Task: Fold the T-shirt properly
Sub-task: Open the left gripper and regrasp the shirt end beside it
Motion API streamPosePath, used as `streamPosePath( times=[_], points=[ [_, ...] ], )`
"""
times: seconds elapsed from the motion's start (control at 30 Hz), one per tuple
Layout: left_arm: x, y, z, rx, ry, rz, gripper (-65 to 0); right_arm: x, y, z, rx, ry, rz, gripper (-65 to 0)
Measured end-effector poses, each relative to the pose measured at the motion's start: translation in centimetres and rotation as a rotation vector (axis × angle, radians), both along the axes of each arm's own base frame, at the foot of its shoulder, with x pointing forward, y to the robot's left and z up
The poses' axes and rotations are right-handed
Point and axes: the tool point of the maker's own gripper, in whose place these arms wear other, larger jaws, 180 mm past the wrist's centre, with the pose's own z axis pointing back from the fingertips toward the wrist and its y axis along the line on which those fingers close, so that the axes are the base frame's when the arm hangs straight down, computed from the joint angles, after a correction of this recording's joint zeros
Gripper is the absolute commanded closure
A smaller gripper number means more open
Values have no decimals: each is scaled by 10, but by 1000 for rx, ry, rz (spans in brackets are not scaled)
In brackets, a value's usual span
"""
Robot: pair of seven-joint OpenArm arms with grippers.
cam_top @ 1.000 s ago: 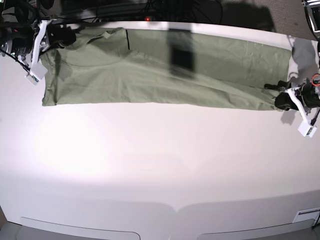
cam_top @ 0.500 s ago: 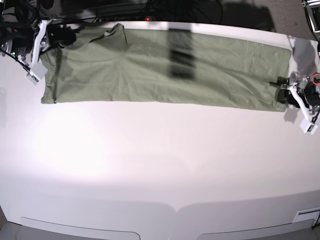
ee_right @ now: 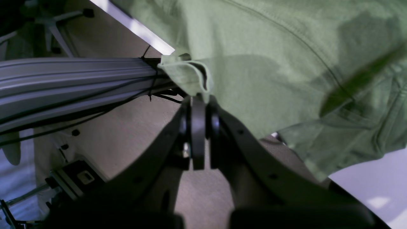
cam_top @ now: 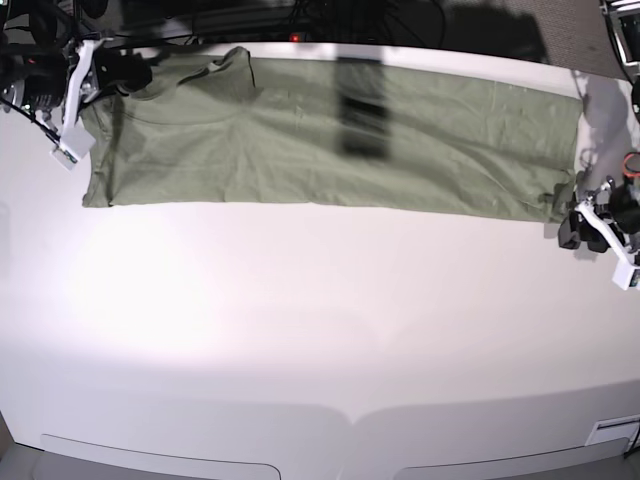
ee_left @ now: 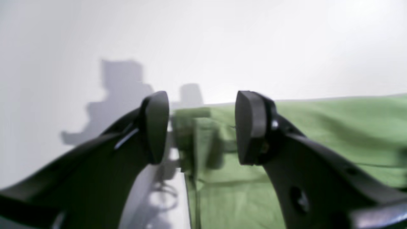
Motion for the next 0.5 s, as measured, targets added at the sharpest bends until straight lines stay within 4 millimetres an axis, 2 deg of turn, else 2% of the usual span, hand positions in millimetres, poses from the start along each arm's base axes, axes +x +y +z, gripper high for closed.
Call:
streamPosePath(
  times=[0.17, 0.4, 0.5],
  points=[
    [5, -3, -11, 89, -36, 30, -319, 0, 0, 0, 0, 0, 0, 0],
    [13, 37, -4, 293, -96, 160, -320, 0, 0, 0, 0, 0, 0, 0],
    [7, 40, -11, 300, -46, 167, -320, 0, 0, 0, 0, 0, 0, 0]
  ],
)
